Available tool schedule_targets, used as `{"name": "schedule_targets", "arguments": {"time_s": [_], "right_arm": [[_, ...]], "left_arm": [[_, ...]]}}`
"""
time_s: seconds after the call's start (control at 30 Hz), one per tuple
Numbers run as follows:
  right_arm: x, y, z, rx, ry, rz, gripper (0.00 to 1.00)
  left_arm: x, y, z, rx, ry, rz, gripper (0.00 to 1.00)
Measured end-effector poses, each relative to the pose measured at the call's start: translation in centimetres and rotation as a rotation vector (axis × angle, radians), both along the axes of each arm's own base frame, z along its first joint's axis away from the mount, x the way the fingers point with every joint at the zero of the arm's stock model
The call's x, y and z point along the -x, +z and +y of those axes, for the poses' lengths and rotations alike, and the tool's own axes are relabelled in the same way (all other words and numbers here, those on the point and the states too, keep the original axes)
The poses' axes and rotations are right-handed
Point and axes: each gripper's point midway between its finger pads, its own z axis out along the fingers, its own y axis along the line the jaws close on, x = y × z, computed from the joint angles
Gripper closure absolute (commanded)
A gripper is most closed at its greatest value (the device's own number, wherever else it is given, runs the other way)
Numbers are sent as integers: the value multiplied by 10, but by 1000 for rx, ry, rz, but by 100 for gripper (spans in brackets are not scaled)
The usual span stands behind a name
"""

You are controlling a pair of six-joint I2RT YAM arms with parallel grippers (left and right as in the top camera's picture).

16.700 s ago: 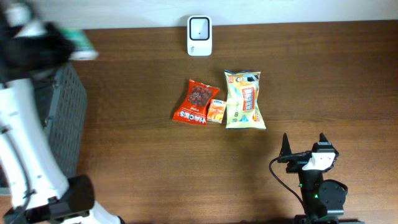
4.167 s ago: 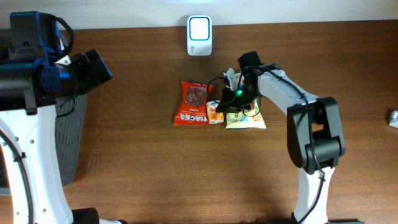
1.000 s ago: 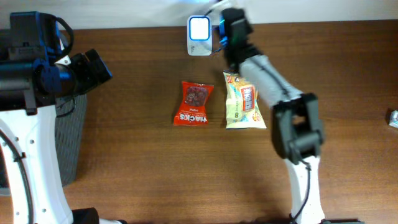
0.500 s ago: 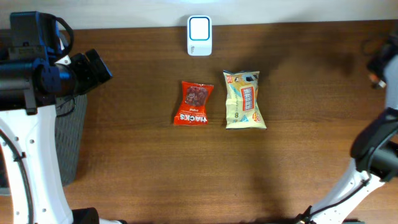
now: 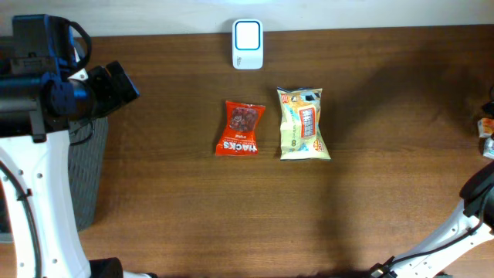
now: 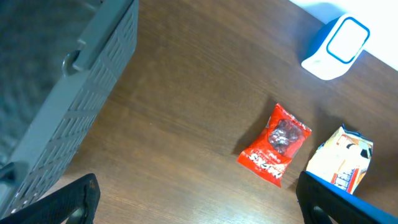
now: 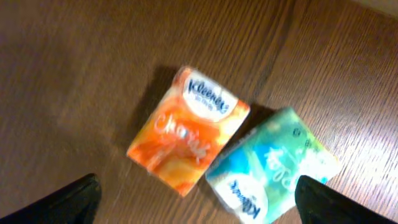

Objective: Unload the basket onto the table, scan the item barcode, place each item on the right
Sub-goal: 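Carry orange pack right and set it beside the teal pack, then reach right gripper to the red snack bag and grasp it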

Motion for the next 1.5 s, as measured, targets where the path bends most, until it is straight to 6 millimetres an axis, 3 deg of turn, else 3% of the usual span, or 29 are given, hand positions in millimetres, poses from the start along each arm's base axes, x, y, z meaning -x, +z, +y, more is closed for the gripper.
{"name": "schedule_targets", "arguments": {"time_s": [0.13, 0.27, 0.33, 0.4, 0.43, 0.47, 0.5, 0.53, 0.6, 0.63, 0.7, 0.87, 1.0, 1.2, 1.33, 1.5], "right_arm": [[-10, 18, 12, -43, 39, -76, 1], [-48, 112, 59, -128, 244, -397, 1], [-62, 176, 110, -200, 464, -587, 1], [-63, 212, 163, -283, 655, -681, 1], [-61, 223, 200, -354, 771, -702, 5], [-59, 225, 236, -431, 865, -703, 16], [-56, 219, 261, -481, 929, -669, 27], [-52, 204, 299, -538, 1029, -601, 28], [-50, 183, 336, -575, 1121, -494, 28], [-50, 165, 368, -578, 1218, -401, 30], [-50, 148, 401, -562, 1314, -304, 30], [-43, 120, 528, -520, 1624, -147, 25], [-45, 97, 598, -499, 1644, -90, 26], [-43, 41, 668, -519, 1544, 10, 33], [-37, 2, 678, -418, 1471, 125, 32], [-39, -22, 670, -282, 1410, 197, 32]], "left_arm": [[0, 0, 0, 0, 0, 0, 1], [0, 0, 0, 0, 0, 0, 1], [0, 0, 0, 0, 0, 0, 1], [0, 0, 0, 0, 0, 0, 1], [0, 0, 0, 0, 0, 0, 1], [0, 0, 0, 0, 0, 0, 1], [0, 0, 0, 0, 0, 1, 1], [0, 0, 0, 0, 0, -2, 1], [0, 0, 0, 0, 0, 0, 1], [0, 0, 0, 0, 0, 0, 1], [0, 0, 0, 0, 0, 1, 1], [0, 0, 0, 0, 0, 1, 1], [0, 0, 0, 0, 0, 0, 1], [0, 0, 0, 0, 0, 1, 1], [0, 0, 0, 0, 0, 1, 1], [0, 0, 0, 0, 0, 1, 1]]}}
